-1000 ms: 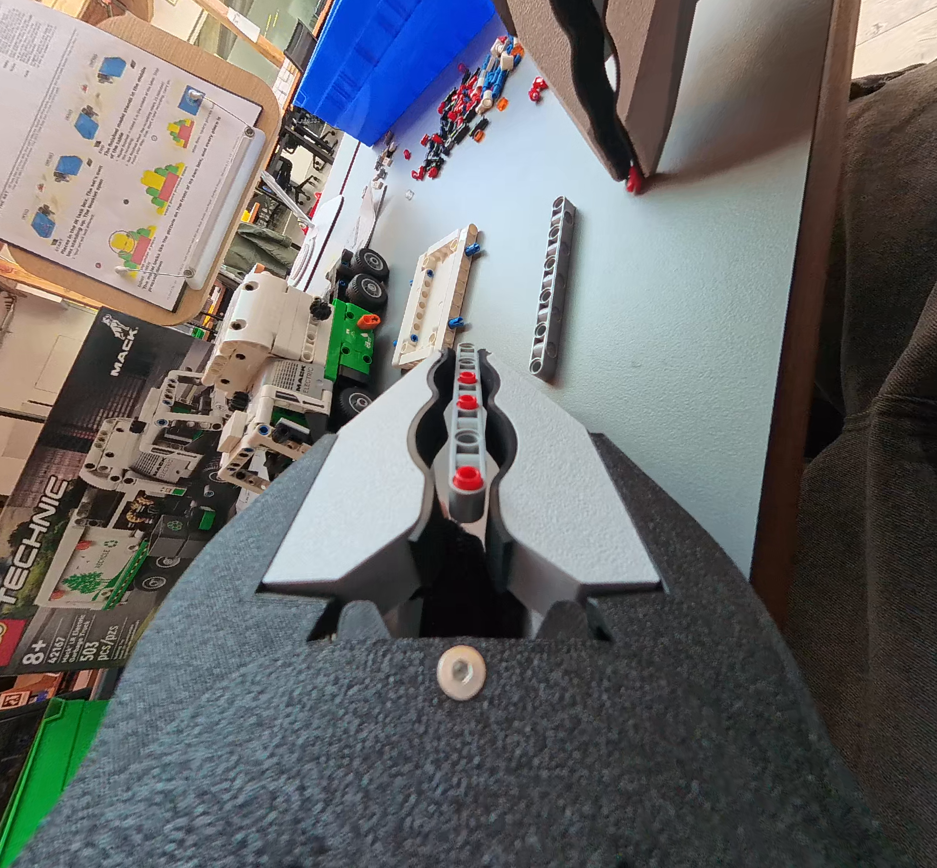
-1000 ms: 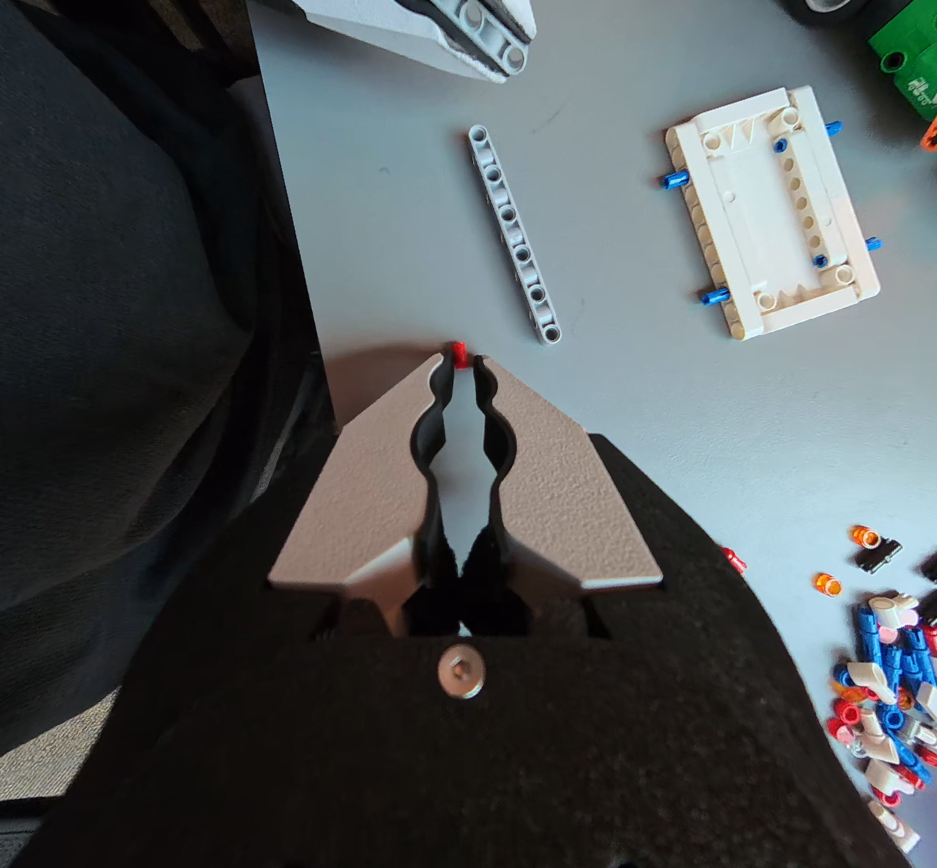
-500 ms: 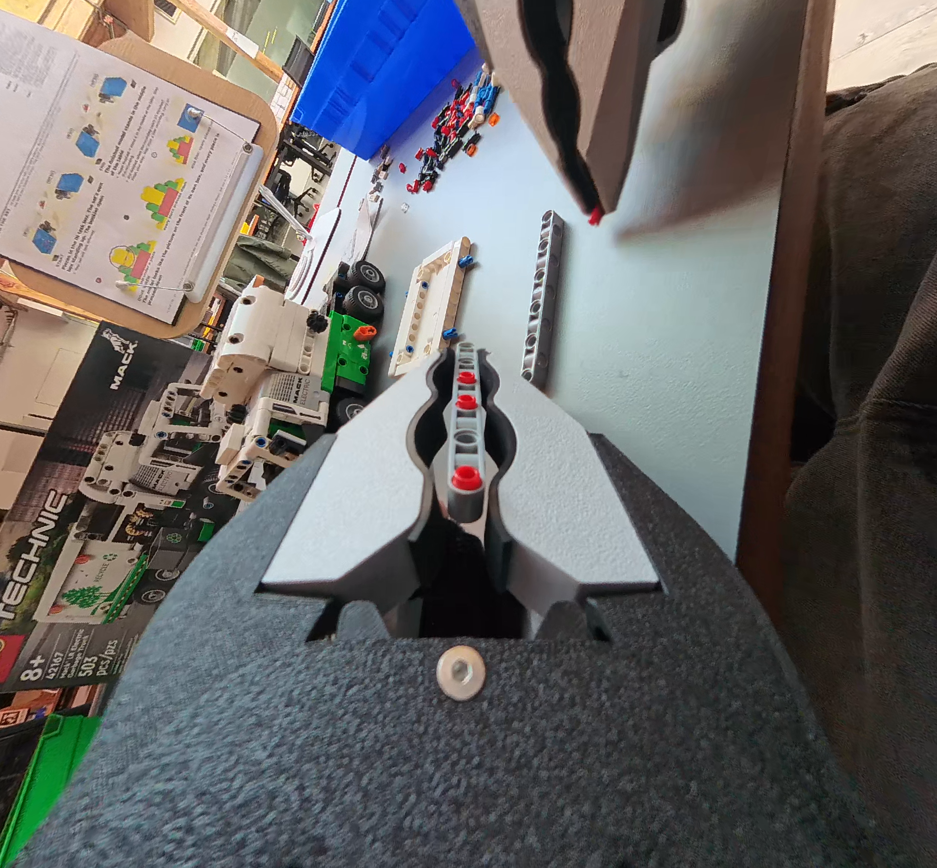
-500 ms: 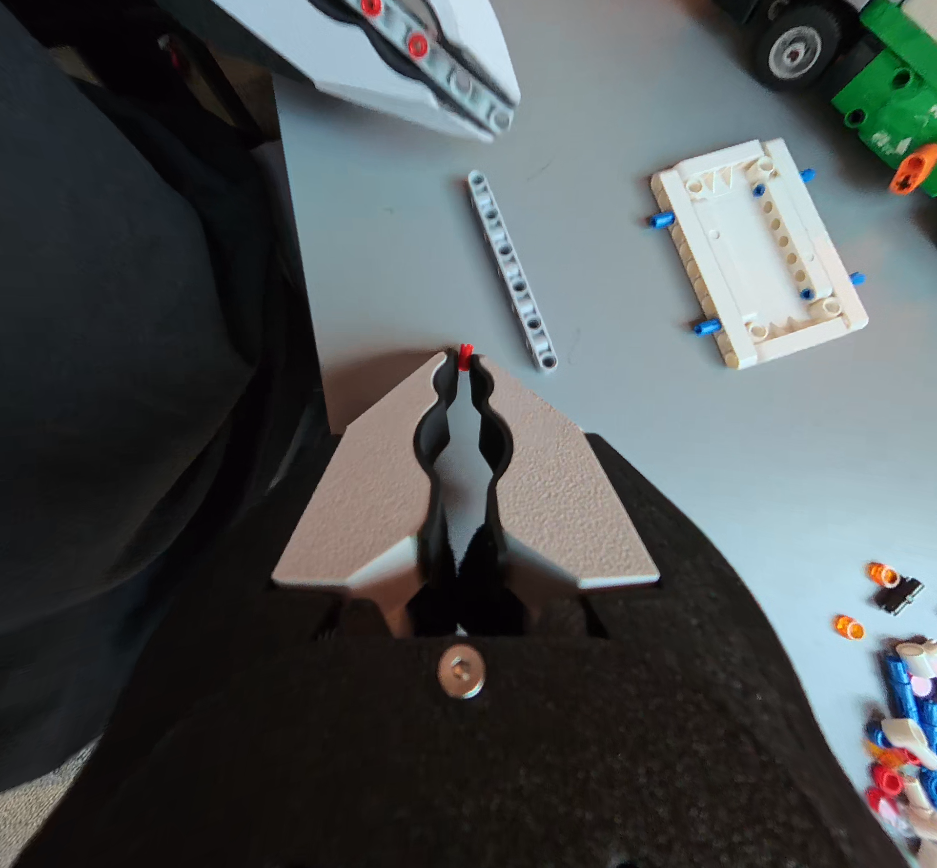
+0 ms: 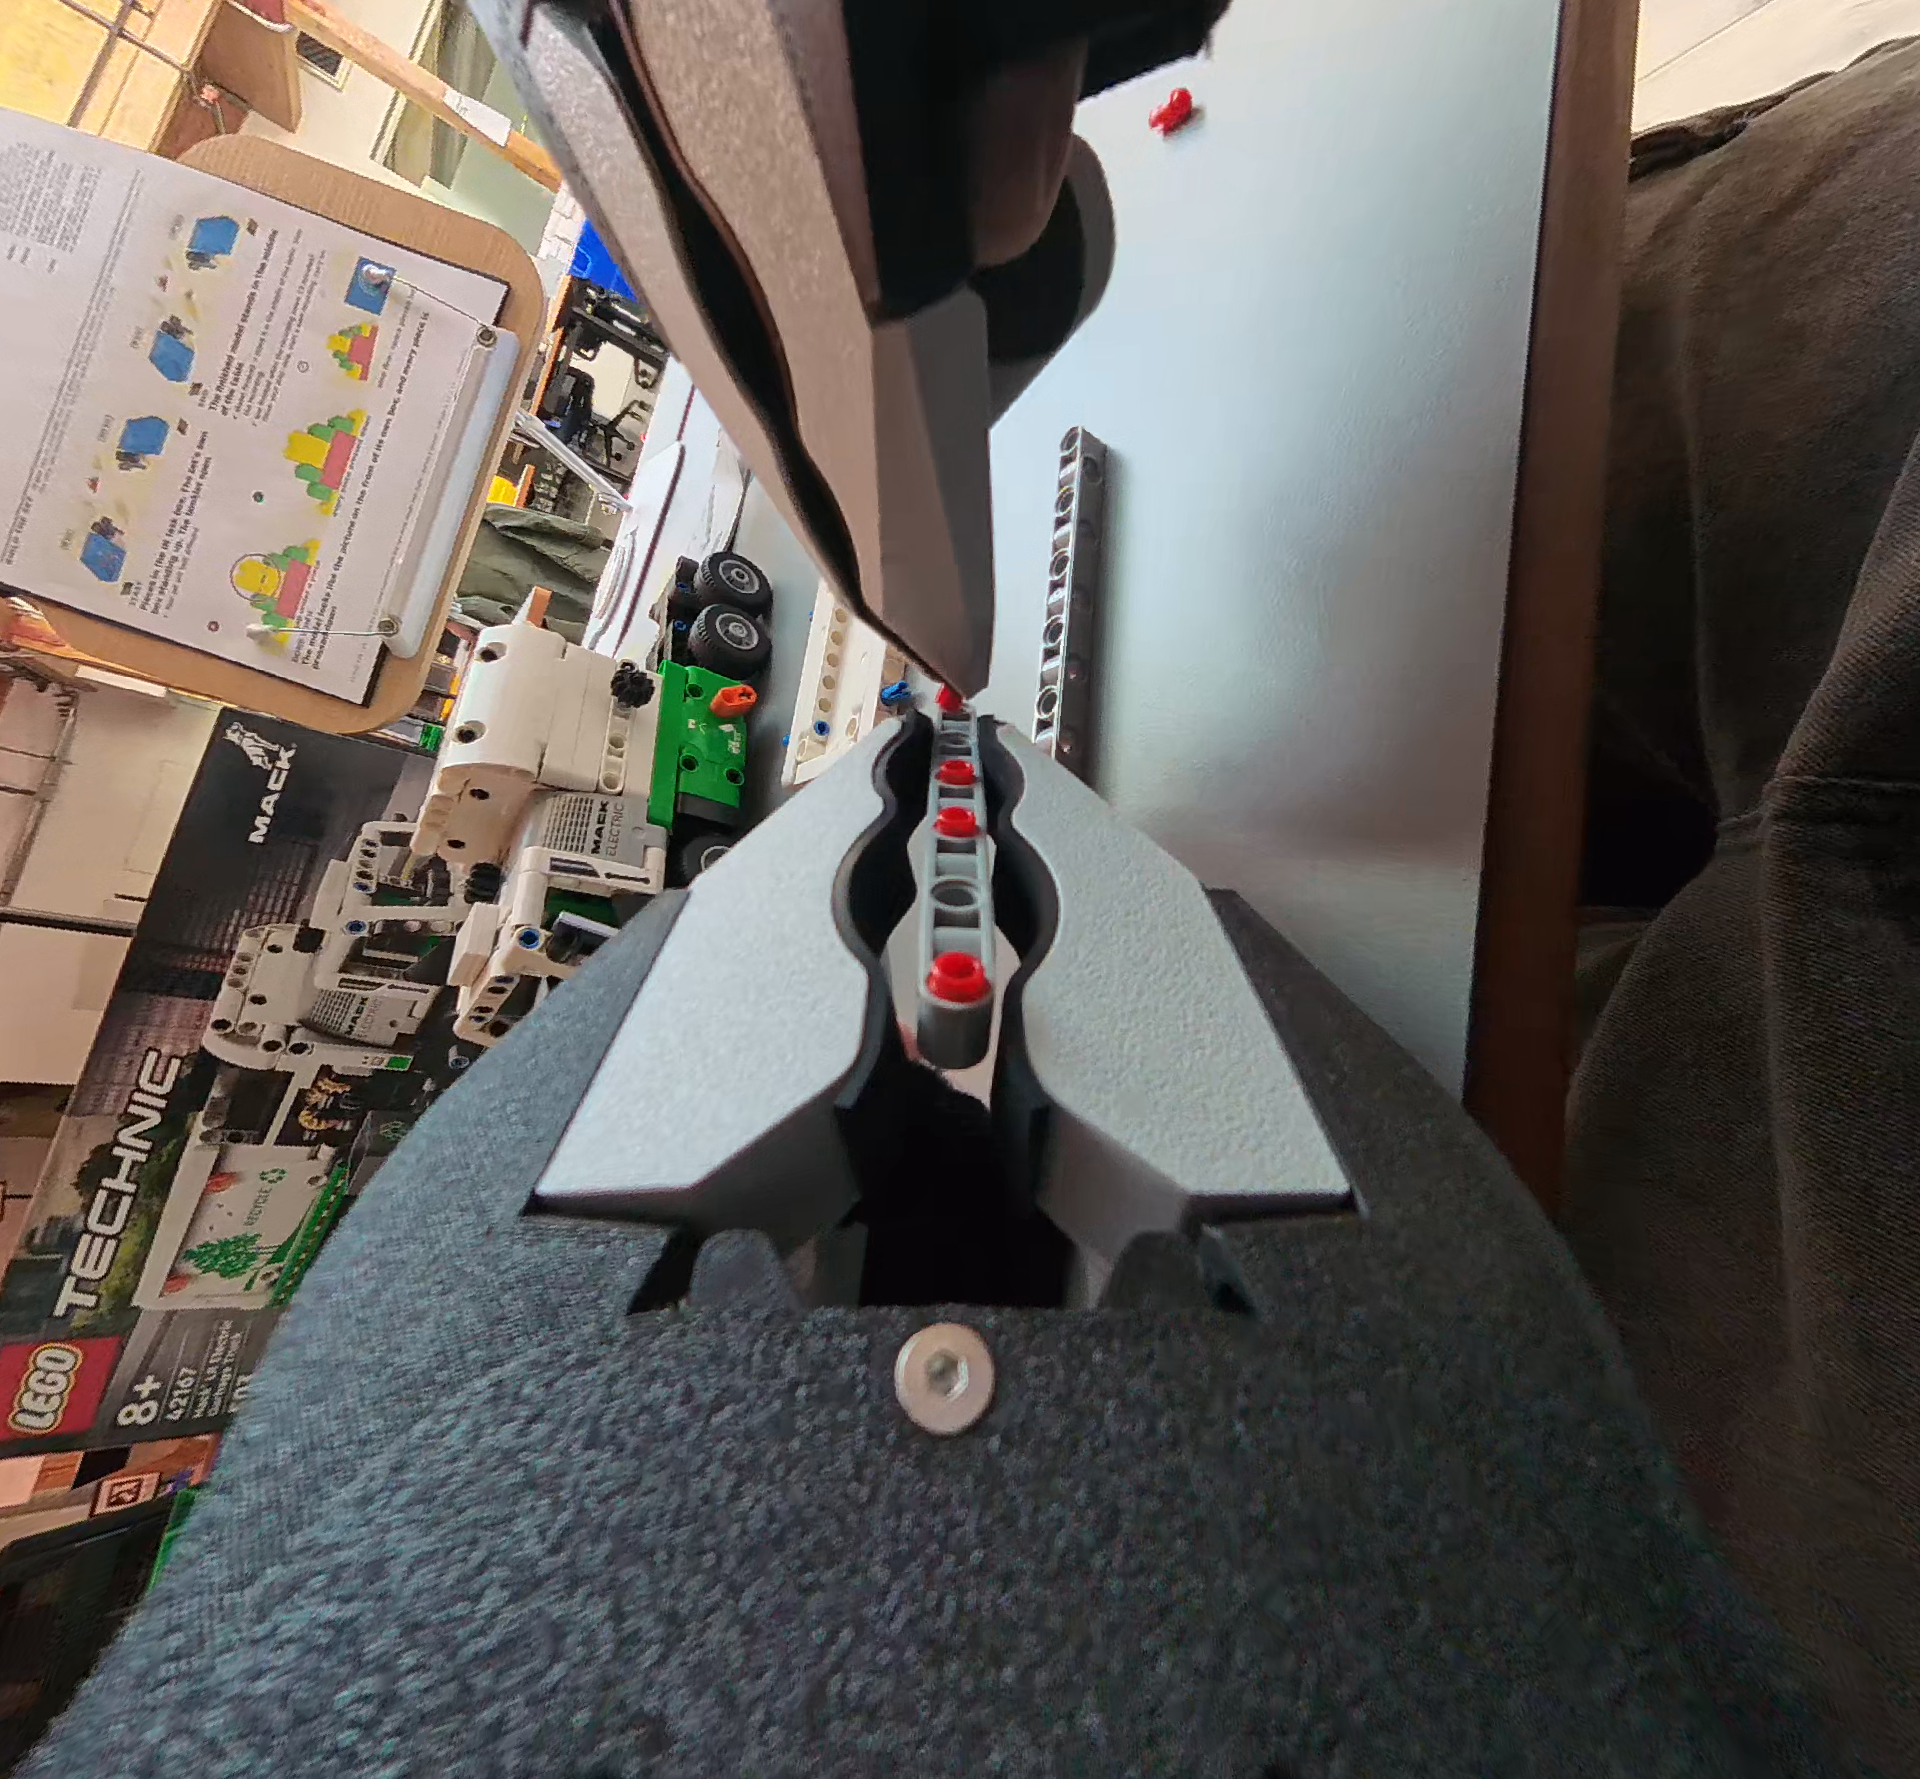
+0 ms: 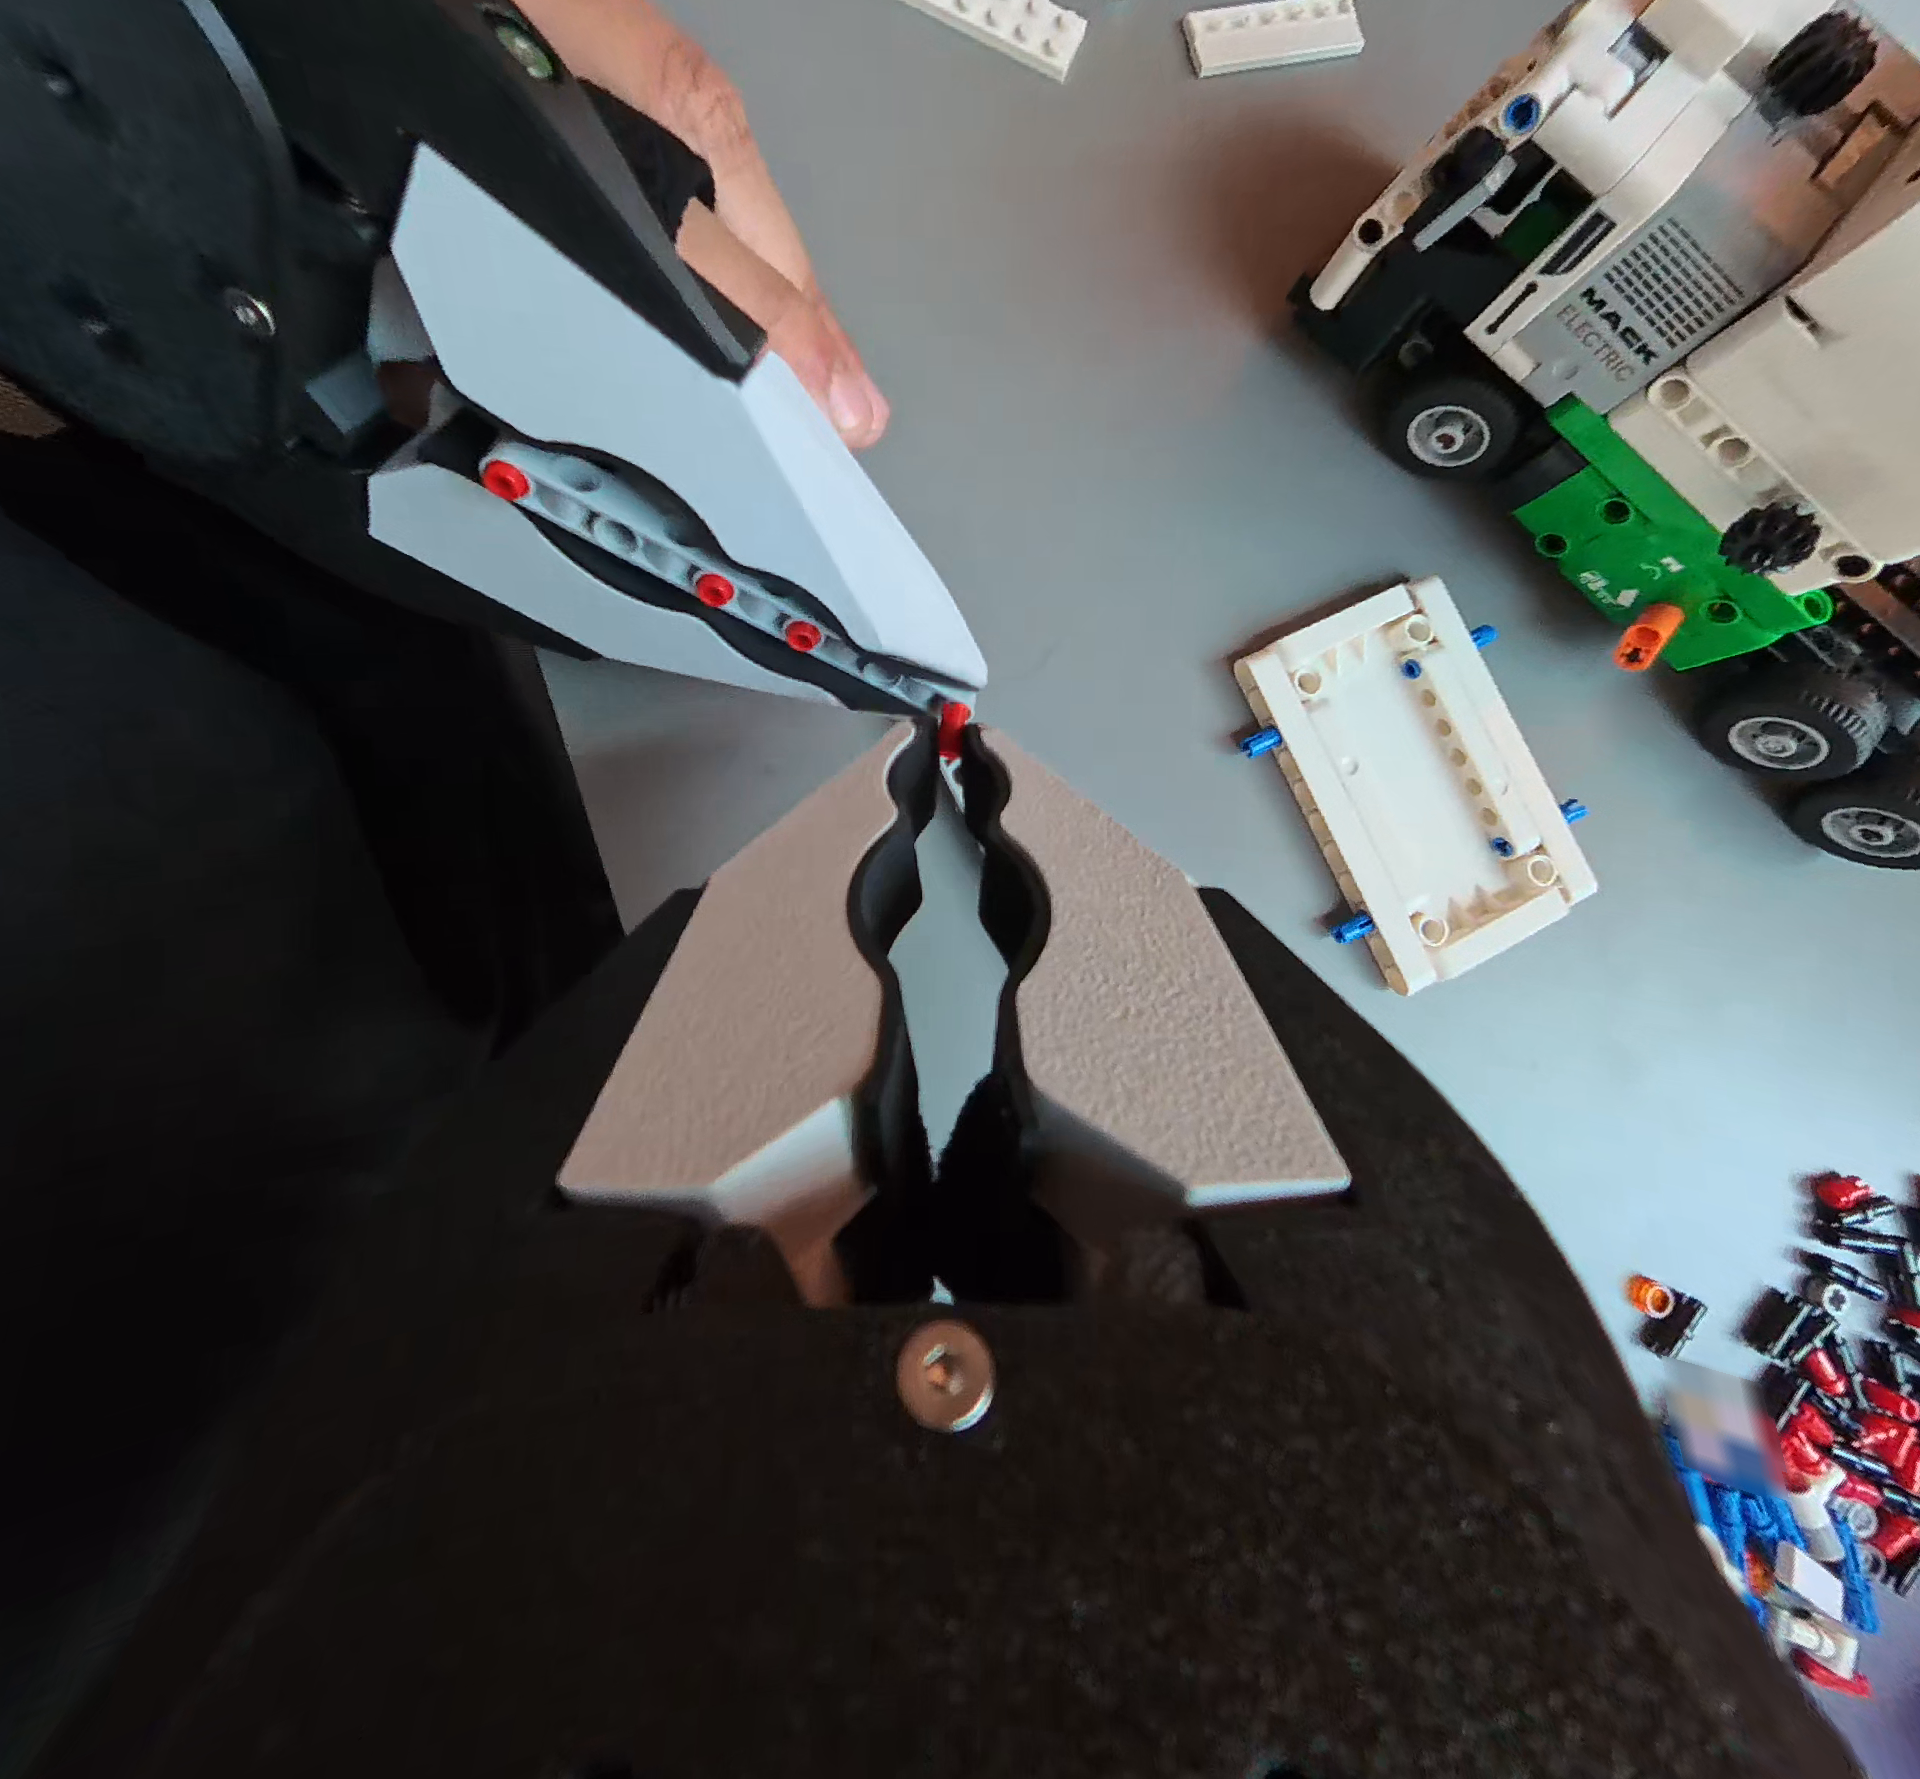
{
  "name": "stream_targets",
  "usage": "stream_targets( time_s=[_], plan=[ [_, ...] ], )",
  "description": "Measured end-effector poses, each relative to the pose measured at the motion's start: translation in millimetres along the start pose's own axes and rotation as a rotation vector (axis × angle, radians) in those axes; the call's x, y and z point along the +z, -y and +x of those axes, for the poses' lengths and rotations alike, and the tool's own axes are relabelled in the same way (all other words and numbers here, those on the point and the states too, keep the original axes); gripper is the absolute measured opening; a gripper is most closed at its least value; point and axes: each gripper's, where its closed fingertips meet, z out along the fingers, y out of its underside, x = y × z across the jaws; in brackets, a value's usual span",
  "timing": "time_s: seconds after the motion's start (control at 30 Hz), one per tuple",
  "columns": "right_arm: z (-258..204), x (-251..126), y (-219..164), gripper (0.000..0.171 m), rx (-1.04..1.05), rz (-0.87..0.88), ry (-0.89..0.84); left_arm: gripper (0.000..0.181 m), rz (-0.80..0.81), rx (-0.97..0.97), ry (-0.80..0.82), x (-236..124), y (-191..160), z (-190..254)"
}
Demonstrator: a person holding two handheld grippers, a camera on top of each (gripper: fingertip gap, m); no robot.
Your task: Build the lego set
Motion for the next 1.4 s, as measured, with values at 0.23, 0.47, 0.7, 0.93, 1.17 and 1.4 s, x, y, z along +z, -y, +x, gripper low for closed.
stream_targets(
  time_s=[0.23, 0.47, 0.7, 0.93, 1.17, 1.4],
  plan=[
    [-1, 3, -3, 0.003, -0.003, -0.056, 0.003, 0.007, -0.013, 0.039, 0.012, 1, -1, 1],
    [-3, 6, -5, 0.003, 0.145, -0.074, 0.073, 0.007, -0.048, 0.167, 0.065, 3, -3, 3],
    [-4, 5, -2, 0.003, 0.109, -0.044, 0.078, 0.007, -0.034, 0.164, 0.073, 1, 0, 2],
    [-8, -2, -1, 0.002, -0.127, 0.012, 0.095, 0.006, 0.042, 0.075, 0.008, -2, 8, 4],
    [-12, 1, -7, 0.002, -0.232, -0.028, 0.174, 0.006, 0.047, 0.057, -0.047, -1, 9, 11],
    [-13, -5, 3, 0.003, -0.023, 0.117, 0.375, 0.007, 0.097, -0.040, -0.057, -6, 13, 3]
  ],
)
